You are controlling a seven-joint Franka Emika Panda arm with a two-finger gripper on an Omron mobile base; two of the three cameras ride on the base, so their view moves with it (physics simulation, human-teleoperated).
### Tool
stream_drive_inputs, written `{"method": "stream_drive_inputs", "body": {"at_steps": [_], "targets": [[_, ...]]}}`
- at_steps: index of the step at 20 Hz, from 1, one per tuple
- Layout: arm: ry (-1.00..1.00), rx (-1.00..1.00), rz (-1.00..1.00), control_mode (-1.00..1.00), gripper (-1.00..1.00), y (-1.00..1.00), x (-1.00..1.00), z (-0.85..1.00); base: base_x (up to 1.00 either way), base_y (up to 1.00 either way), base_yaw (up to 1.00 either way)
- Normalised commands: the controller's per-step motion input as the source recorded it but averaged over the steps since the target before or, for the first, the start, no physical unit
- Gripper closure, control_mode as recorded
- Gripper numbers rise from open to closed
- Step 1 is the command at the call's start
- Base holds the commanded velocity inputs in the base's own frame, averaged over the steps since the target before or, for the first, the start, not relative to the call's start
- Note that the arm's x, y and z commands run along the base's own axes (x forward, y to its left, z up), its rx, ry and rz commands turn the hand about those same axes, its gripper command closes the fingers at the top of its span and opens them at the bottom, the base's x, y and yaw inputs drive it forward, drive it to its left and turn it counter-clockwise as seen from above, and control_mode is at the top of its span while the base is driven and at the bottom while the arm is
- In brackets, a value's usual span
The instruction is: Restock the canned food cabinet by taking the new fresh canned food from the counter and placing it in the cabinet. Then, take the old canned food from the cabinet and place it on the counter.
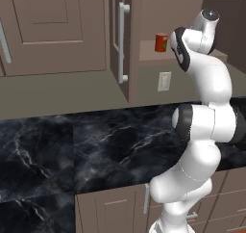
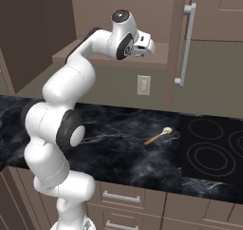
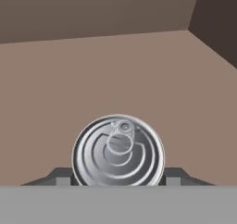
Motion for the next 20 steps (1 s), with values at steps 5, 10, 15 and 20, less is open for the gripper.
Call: {"method": "stream_drive_inputs", "body": {"at_steps": [5,10,15,20], "targets": [[0.00,0.00,0.00,-1.00,1.00,0.00,-0.32,0.00,0.00,0.00,0.00],[-0.06,0.00,0.02,-1.00,1.00,0.00,-1.00,0.02,0.00,0.00,0.00],[-0.05,0.00,0.01,-1.00,1.00,0.00,-1.00,0.16,0.00,0.00,0.00],[0.02,0.00,0.04,-1.00,1.00,0.00,-1.00,-0.05,0.00,0.00,0.00]]}}
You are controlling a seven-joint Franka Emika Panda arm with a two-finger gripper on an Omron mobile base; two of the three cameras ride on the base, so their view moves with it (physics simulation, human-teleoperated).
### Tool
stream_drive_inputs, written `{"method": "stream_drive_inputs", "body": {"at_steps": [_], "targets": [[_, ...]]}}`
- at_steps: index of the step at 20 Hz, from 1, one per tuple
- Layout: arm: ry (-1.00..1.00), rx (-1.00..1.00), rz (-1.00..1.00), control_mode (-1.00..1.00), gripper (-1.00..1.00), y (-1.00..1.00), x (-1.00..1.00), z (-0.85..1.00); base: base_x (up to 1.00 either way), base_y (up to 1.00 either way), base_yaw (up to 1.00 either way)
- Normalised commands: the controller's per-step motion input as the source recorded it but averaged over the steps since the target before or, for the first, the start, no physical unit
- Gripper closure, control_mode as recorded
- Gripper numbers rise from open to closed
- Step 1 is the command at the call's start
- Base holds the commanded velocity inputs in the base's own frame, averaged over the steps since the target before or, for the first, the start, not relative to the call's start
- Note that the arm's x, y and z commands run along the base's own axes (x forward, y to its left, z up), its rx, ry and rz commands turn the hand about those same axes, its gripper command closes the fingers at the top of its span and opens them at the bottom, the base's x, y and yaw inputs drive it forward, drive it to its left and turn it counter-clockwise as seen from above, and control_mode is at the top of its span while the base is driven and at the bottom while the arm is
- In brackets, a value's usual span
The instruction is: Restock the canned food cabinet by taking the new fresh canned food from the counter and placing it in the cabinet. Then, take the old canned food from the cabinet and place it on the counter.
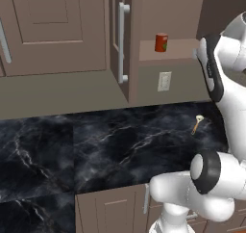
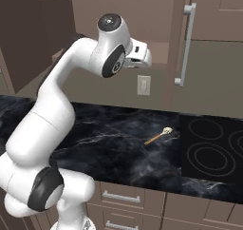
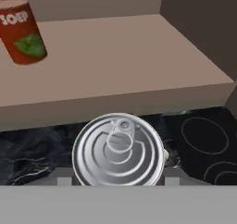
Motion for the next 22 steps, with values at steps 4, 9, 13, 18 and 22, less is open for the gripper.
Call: {"method": "stream_drive_inputs", "body": {"at_steps": [4,9,13,18,22], "targets": [[0.16,-0.11,0.08,-1.00,1.00,0.09,-1.00,-0.64,0.00,0.00,0.00],[0.26,-0.19,0.06,-1.00,1.00,0.31,-0.98,-1.00,0.00,0.00,0.00],[0.36,-0.14,0.00,-1.00,1.00,0.53,-0.39,-1.00,0.00,0.00,0.00],[0.18,0.16,-0.01,-1.00,1.00,0.42,0.26,-1.00,0.00,0.00,0.00],[0.05,0.31,0.00,-1.00,1.00,0.14,0.56,-0.93,0.00,0.00,0.00]]}}
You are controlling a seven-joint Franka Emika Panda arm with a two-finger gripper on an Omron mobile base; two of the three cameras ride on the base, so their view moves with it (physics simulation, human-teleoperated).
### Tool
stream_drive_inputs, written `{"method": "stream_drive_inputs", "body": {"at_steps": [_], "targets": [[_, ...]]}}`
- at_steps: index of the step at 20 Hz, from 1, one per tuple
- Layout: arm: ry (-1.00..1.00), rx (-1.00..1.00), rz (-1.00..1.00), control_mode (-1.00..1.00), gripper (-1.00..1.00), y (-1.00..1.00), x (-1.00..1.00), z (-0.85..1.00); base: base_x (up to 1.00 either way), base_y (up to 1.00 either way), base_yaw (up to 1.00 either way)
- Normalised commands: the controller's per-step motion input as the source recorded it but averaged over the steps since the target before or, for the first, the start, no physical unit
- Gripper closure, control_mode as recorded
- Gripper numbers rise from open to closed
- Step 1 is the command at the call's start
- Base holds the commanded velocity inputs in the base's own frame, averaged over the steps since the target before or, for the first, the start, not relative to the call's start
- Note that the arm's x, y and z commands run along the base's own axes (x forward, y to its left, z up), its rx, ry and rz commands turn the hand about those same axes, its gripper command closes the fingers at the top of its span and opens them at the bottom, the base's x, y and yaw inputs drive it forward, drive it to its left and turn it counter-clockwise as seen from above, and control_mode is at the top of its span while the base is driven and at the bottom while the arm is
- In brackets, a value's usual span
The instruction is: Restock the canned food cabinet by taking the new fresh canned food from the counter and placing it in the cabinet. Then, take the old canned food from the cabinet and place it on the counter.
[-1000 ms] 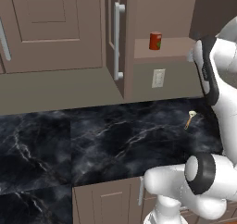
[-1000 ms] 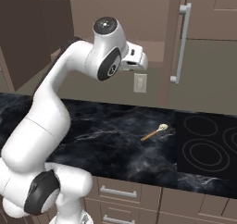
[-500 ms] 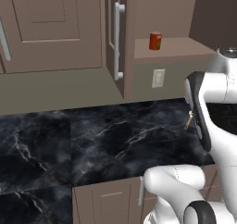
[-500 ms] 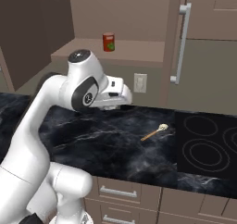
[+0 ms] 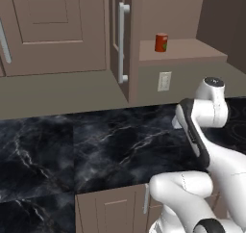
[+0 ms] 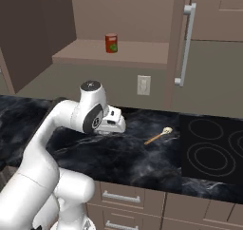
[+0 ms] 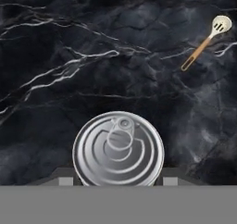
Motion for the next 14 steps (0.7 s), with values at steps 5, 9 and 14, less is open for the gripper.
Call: {"method": "stream_drive_inputs", "body": {"at_steps": [5,9,14], "targets": [[0.03,0.19,0.00,-1.00,1.00,0.00,0.81,-0.66,0.00,0.00,0.00],[0.00,0.01,0.00,-1.00,1.00,0.00,0.76,-0.43,0.00,0.00,0.00],[0.00,-0.01,0.00,-1.00,1.00,0.05,0.71,-0.34,0.00,0.00,0.00]]}}
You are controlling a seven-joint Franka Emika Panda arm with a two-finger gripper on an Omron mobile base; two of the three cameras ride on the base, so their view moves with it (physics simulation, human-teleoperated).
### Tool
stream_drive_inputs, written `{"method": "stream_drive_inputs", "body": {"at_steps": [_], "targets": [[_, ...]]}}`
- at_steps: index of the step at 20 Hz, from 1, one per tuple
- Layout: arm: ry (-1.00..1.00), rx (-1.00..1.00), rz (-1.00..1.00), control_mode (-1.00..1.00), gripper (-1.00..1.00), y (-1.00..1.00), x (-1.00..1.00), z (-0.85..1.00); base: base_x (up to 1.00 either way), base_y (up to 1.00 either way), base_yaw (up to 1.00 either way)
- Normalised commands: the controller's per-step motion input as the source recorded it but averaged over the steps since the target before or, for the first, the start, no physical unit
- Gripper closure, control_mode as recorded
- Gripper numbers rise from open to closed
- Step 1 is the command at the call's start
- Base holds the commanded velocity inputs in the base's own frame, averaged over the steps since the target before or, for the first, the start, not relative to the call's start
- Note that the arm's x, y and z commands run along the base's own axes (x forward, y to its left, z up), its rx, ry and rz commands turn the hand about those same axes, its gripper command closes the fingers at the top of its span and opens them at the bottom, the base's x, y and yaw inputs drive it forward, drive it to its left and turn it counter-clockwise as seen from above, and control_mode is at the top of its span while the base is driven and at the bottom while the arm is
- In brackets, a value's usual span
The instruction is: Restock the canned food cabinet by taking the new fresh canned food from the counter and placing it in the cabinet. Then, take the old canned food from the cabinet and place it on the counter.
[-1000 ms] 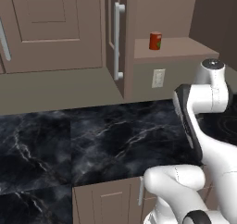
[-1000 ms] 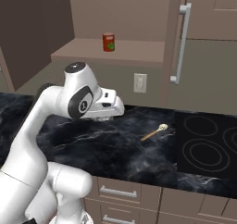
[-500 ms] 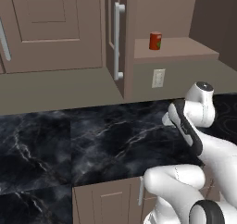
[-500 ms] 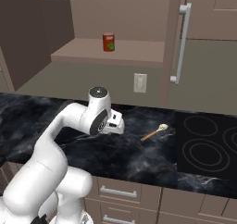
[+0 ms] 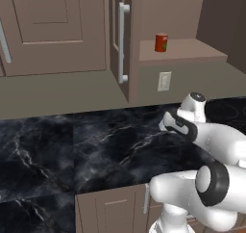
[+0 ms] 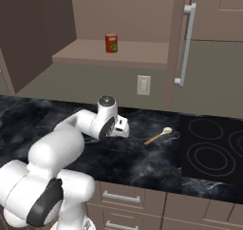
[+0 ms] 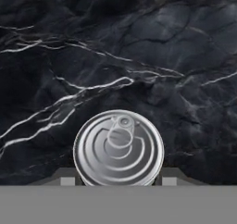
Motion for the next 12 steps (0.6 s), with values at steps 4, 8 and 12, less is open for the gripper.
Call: {"method": "stream_drive_inputs", "body": {"at_steps": [4,8,12], "targets": [[0.02,-0.07,0.00,-1.00,1.00,0.14,0.64,-0.52,0.00,0.00,0.00],[0.00,-0.13,0.00,-1.00,1.00,0.12,0.43,-0.93,0.00,0.00,0.00],[0.00,-0.08,0.00,-1.00,1.00,0.02,0.30,-0.59,0.00,0.00,0.00]]}}
